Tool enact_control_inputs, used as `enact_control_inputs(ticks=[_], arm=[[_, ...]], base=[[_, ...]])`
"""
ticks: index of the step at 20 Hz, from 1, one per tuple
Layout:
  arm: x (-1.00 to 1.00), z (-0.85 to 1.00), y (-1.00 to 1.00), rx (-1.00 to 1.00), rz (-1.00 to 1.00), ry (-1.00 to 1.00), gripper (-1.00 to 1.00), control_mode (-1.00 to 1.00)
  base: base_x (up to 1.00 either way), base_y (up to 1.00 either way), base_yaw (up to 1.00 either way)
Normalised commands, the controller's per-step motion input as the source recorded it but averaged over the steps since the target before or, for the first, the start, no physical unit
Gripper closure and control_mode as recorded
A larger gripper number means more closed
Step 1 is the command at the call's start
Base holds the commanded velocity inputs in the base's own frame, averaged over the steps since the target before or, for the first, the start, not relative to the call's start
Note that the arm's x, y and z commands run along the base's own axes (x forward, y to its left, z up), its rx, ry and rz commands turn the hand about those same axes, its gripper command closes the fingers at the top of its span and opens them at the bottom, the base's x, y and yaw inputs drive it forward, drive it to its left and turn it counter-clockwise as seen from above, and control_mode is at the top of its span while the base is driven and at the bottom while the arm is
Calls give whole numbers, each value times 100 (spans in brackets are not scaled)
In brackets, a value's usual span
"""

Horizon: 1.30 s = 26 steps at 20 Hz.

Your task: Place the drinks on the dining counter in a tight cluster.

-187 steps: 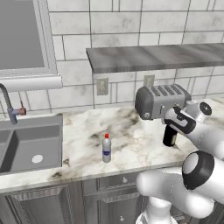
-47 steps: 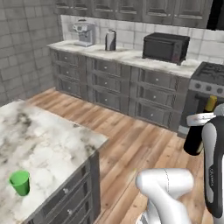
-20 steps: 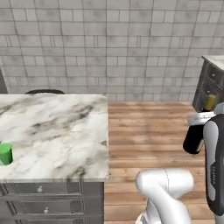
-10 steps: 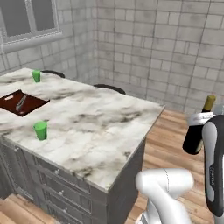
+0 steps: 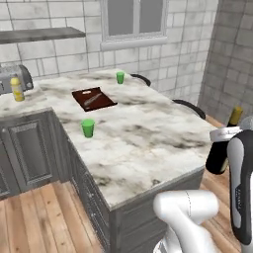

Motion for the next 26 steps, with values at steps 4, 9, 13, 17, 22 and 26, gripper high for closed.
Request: enact_control_inputs(ticks=[4, 9, 13, 17, 22, 26], arm=[[0, 0, 0, 0, 0, 0, 100, 100], [0, 0, 0, 0, 0, 0, 100, 100], [0, 0, 0, 0, 0, 0, 100, 100], [0, 0, 0, 0, 0, 0, 100, 100], [0, 0, 0, 0, 0, 0, 100, 100], [0, 0, 0, 0, 0, 0, 100, 100]], base=[[43, -86, 65], [45, -57, 39], [31, -13, 9], [41, 14, -2], [0, 0, 0], [0, 9, 0]])
